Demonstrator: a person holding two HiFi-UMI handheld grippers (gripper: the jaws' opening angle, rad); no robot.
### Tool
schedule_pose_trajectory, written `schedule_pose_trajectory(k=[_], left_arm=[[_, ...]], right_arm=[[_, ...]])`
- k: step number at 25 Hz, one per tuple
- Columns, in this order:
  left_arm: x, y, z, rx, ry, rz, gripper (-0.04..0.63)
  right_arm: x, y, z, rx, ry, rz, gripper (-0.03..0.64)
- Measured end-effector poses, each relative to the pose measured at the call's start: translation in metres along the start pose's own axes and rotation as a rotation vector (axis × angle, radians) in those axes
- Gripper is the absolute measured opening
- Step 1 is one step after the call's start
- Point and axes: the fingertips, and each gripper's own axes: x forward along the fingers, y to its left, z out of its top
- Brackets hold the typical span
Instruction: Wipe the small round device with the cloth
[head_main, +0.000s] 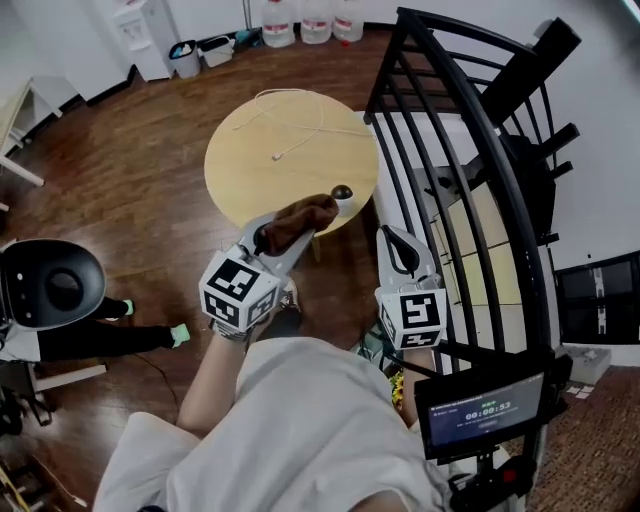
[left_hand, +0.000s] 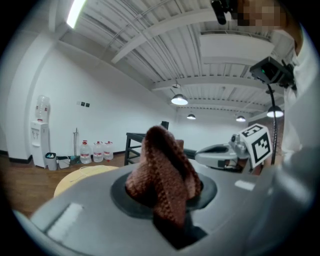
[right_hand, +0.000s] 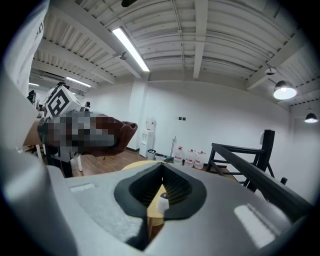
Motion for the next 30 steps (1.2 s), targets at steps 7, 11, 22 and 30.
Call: schedule_pose_trajectory(k=[7,11,22,30], left_arm=[[-0.024,-0.073,-0.023,0.012,-0.014,0.015,0.123],[-0.046,-0.102,-0.033,0.009,-0.034,0.038,0.123],[-0.075,-0.107,-0.017,0.079,-0.045,0.036,0.123],[-0.081,-0.085,-0.015,0.065,-0.053,0.051,0.123]], right_arm=[[-0.061,0.002,-0.042,0.087,0.035,0.017,0.002],[-0.094,0.016,-0.052,0.116,0.007,0.034,0.002],[-0.108,0.040,-0.014,0.061,-0.091,0.040,0.002],[-0.087,0.062,-0.005,-0.001,-0.073,0.080,0.002]])
